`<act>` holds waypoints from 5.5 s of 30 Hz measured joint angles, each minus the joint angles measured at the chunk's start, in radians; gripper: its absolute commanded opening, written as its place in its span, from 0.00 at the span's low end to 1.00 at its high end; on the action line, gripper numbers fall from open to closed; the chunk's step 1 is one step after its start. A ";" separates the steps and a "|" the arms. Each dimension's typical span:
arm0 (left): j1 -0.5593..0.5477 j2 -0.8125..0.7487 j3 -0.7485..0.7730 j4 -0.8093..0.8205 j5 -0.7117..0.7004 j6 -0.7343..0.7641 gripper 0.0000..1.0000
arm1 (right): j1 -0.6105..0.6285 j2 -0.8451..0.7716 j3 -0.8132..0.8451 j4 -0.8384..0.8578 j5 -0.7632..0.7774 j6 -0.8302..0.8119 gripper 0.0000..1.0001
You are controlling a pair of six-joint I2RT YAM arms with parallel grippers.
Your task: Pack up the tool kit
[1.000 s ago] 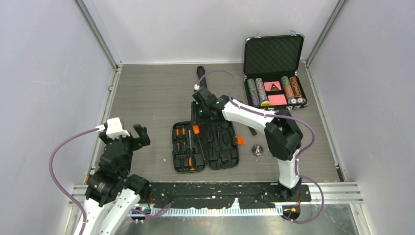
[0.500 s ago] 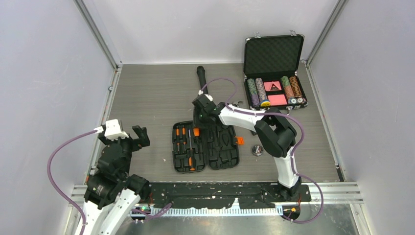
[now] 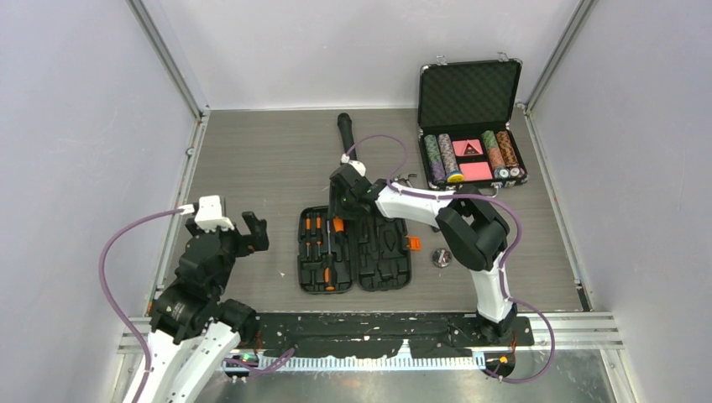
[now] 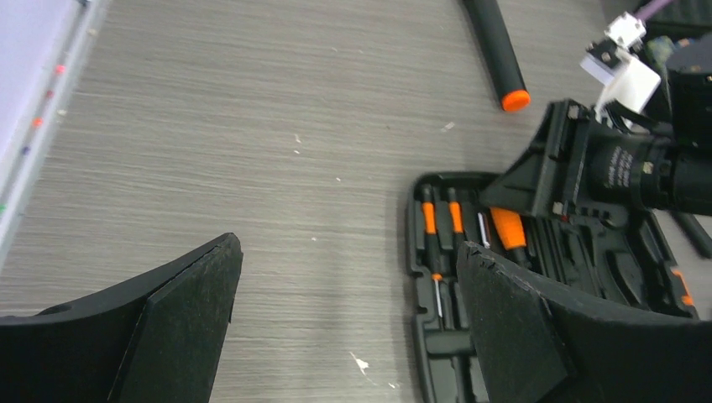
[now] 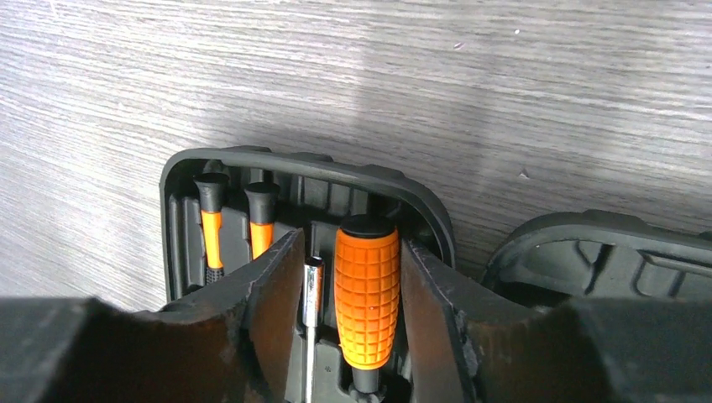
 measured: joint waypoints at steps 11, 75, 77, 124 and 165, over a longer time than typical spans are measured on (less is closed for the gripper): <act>0.000 0.225 0.030 -0.014 0.231 -0.174 0.97 | -0.001 -0.161 -0.137 0.057 0.013 -0.032 0.54; -0.211 0.875 0.185 0.041 0.299 -0.596 0.40 | 0.296 -0.543 -0.468 -0.102 0.100 -0.161 0.23; -0.177 0.926 0.186 0.058 0.314 -0.573 0.40 | 0.299 -0.534 -0.468 -0.100 0.101 -0.157 0.23; -0.113 1.074 0.100 0.248 0.424 -0.510 0.39 | 0.349 -0.374 -0.357 -0.217 0.089 -0.087 0.24; -0.113 1.093 0.167 0.261 0.499 -0.539 0.25 | 0.344 -0.448 -0.403 -0.211 0.135 0.019 0.28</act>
